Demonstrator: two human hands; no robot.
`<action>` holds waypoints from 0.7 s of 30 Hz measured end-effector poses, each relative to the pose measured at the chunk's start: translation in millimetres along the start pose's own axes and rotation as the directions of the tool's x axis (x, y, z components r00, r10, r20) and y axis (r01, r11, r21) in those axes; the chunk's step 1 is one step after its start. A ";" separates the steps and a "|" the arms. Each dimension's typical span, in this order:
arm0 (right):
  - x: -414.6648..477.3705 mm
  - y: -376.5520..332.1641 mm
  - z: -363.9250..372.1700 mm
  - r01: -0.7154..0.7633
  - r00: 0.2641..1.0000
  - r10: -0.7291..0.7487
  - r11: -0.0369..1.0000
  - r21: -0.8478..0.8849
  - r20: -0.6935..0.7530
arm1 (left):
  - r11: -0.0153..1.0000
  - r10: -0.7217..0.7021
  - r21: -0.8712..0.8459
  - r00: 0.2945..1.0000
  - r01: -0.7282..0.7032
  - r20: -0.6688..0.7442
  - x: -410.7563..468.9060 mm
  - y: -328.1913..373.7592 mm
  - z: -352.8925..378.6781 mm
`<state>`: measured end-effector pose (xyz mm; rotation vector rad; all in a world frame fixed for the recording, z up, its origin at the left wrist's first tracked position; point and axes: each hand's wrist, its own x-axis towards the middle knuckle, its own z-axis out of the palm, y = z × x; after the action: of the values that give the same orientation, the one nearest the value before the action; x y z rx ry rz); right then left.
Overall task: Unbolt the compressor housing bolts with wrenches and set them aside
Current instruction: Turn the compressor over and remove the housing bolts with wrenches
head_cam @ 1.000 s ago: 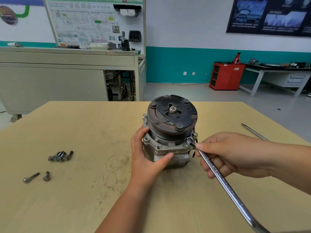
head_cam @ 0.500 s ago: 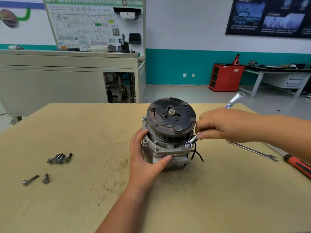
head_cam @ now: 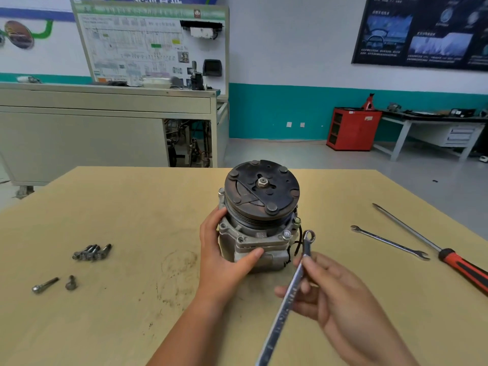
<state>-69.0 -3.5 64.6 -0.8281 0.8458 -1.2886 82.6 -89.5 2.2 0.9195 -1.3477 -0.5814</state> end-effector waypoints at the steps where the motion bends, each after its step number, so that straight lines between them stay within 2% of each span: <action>1: 0.6 6.2 6.6 0.019 1.000 -0.019 1.000 -0.023 -0.014 | 1.000 -0.001 0.003 1.000 0.001 0.002 -0.3 -0.3 0.3; 5: 9.3 18.4 25.6 0.079 0.995 -0.085 0.990 -0.113 -0.048 | 0.999 0.018 0.029 1.000 -0.018 -0.002 -1.6 -0.9 0.1; 10: 16.8 15.5 35.0 0.095 0.992 -0.105 0.987 -0.130 -0.072 | 0.999 0.007 0.032 1.000 -0.006 -0.018 -1.3 -3.0 1.8; 17: 17.8 4.8 25.1 0.023 0.995 -0.042 0.976 -0.216 -0.086 | 1.000 -0.006 -0.004 1.000 0.006 0.000 -1.8 0.6 0.3; 19: 17.4 -5.4 19.2 -0.005 0.998 -0.014 0.960 -0.279 -0.067 | 1.000 -0.002 0.002 1.000 0.002 0.000 -1.2 2.1 -0.3; 21: 17.2 -20.4 11.4 -0.033 0.999 0.032 0.910 -0.413 -0.010 | 1.000 -0.005 0.001 1.000 0.005 0.006 -0.7 3.2 -0.2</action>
<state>-66.7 -22.0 86.8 -1.1401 1.1537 -1.0942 82.2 -87.2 4.5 0.9229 -1.3522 -0.5875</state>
